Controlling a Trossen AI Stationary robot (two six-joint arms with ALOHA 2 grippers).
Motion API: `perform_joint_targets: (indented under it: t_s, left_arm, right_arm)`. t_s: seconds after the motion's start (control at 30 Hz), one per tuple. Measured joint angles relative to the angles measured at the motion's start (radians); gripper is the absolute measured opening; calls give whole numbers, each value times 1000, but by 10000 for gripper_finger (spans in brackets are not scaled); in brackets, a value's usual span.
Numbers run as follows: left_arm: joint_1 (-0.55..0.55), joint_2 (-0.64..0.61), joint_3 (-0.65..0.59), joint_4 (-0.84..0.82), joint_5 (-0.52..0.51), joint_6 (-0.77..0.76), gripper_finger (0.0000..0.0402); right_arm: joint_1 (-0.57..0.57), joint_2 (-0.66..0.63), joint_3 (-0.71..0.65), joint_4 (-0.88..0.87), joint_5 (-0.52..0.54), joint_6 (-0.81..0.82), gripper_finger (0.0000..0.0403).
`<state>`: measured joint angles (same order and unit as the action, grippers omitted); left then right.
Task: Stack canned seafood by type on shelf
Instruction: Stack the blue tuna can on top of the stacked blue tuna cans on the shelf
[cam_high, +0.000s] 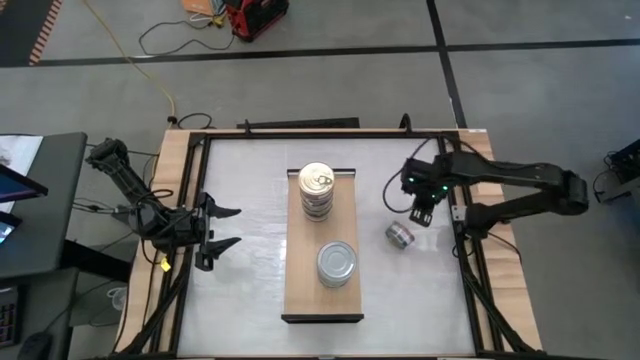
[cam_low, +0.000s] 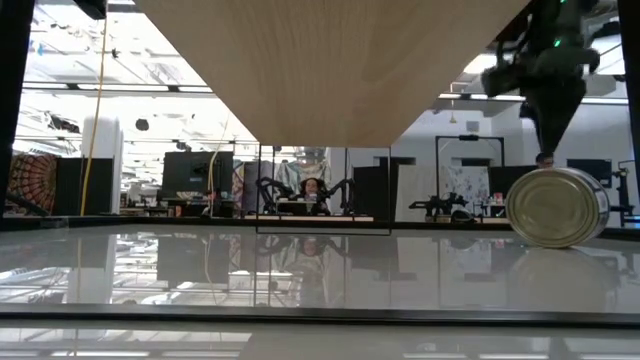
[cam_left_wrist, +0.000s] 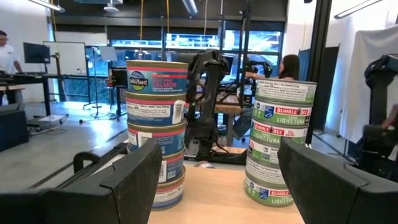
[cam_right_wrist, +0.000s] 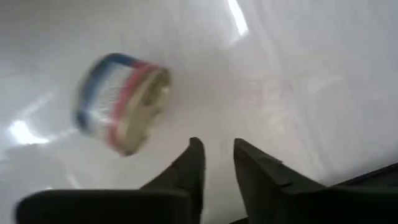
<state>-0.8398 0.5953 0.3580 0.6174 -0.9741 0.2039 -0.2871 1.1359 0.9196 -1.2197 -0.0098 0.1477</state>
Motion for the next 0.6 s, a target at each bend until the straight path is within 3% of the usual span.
perform_joint_targets:
  t_s: [0.23, 0.4, 0.6]
  left_arm:
    - [0, 0, 0, 0, 0, 0, 306]
    - [0, 0, 0, 0, 0, -3, 306]
    - [0, 0, 0, 2, 5, -9, 306]
  right_arm:
    - [285, -101, -13, 61, -67, 301, 227]
    - [525, -70, -13, 122, 92, 567, 299]
    - [706, 60, -14, 65, 295, 906, 314]
